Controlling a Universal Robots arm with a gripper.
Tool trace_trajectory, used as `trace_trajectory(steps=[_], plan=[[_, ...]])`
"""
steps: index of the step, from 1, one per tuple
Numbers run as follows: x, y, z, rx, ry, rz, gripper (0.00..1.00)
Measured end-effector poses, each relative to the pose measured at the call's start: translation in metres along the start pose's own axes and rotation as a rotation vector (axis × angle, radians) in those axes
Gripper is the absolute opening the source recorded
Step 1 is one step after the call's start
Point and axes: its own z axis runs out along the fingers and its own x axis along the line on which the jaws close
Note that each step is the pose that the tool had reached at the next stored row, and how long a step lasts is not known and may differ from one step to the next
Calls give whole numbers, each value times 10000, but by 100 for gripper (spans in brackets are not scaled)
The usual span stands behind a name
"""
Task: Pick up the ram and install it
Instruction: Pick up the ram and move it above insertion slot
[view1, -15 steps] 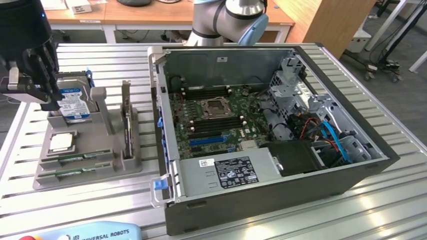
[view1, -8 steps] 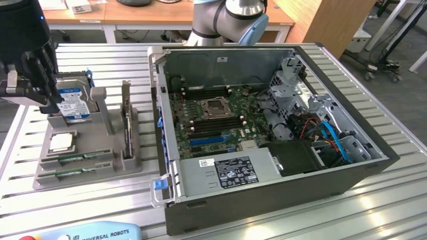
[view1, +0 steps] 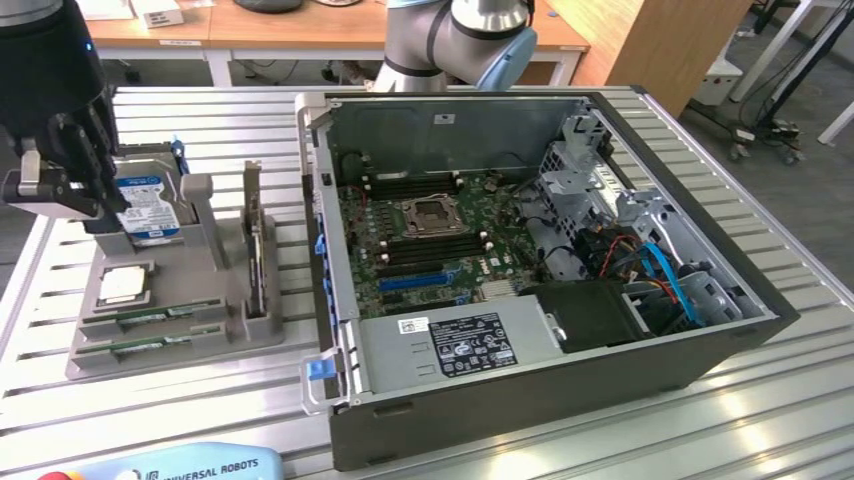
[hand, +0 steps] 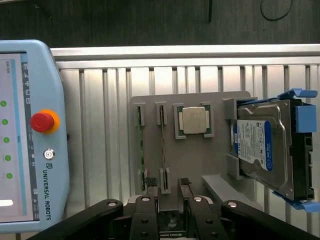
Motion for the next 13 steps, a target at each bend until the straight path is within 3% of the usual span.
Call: trace_trajectory(steps=[13], plan=[[5,-6,144,0,0,0,30]])
